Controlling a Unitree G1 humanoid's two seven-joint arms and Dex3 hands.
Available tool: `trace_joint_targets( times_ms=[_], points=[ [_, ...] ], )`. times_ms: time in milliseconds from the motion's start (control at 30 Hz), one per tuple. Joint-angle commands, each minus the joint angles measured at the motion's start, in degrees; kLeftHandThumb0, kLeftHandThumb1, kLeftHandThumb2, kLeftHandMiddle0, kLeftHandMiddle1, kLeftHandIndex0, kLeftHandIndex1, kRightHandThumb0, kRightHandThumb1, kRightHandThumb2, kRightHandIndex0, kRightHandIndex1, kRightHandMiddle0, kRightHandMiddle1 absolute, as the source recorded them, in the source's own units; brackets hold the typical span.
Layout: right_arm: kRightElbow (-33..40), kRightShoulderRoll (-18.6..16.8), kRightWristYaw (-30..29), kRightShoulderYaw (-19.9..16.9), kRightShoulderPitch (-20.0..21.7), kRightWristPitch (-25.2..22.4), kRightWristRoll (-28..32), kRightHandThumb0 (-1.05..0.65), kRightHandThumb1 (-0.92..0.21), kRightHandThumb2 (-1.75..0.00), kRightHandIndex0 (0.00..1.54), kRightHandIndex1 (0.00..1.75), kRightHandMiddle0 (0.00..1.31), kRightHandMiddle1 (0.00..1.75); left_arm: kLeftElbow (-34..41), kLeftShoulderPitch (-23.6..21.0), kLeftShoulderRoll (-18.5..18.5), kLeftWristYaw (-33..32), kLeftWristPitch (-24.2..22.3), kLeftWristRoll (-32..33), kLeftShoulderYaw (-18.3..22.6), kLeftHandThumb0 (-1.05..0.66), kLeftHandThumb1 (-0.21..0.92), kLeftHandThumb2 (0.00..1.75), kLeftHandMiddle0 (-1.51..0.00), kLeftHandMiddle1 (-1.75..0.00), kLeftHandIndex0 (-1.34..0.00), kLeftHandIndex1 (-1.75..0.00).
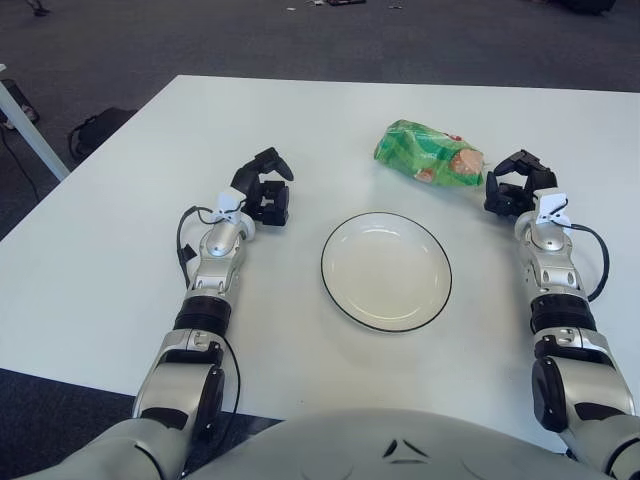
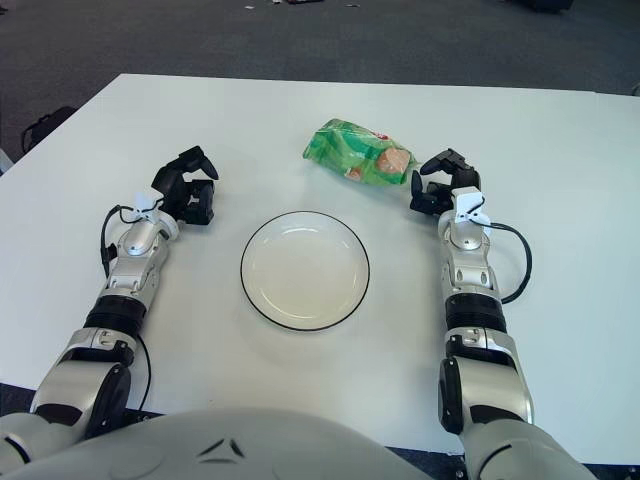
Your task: Put the snack into the plate.
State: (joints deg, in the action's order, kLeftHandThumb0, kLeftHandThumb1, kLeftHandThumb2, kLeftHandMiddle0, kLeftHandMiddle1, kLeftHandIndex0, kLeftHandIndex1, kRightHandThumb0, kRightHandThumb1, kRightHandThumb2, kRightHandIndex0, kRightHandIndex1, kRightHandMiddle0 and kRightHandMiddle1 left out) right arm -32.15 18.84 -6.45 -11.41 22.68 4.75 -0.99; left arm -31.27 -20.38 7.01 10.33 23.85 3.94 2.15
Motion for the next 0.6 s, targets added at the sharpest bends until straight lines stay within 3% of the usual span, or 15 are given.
trace_joint_targets(
  times_ms=[0,367,567],
  points=[
    [-1.7,-1.6,0.7,0.3,-3.7,-3.6,0.5,-0.47,-0.35,-1.28,1.31,1.75,0.59,1.75,-2.3,7.3,-1.9,0.0,0.1,-0.4,-0.7,-0.50,0.28,1.37,-1.36,-1.75,-0.65,-1.75],
    [0.7,-3.1,-3.5,-1.7,-4.6,-4.6,0.7,-0.46,-0.37,-1.25,1.22,1.75,0.57,1.75,-0.6,8.4,-2.3,-1.3,-0.3,-1.4,-1.2,-0.51,0.26,1.39,-1.36,-1.75,-0.66,-1.75],
    [2.9,-5.0,-8.6,-5.0,-4.5,-2.4,1.8,-0.45,-0.40,-1.21,1.10,1.75,0.55,1.75,-0.3,8.7,-2.3,-2.2,-0.8,-1.9,-1.3,-0.51,0.26,1.39,-1.37,-1.75,-0.66,-1.75]
  ],
)
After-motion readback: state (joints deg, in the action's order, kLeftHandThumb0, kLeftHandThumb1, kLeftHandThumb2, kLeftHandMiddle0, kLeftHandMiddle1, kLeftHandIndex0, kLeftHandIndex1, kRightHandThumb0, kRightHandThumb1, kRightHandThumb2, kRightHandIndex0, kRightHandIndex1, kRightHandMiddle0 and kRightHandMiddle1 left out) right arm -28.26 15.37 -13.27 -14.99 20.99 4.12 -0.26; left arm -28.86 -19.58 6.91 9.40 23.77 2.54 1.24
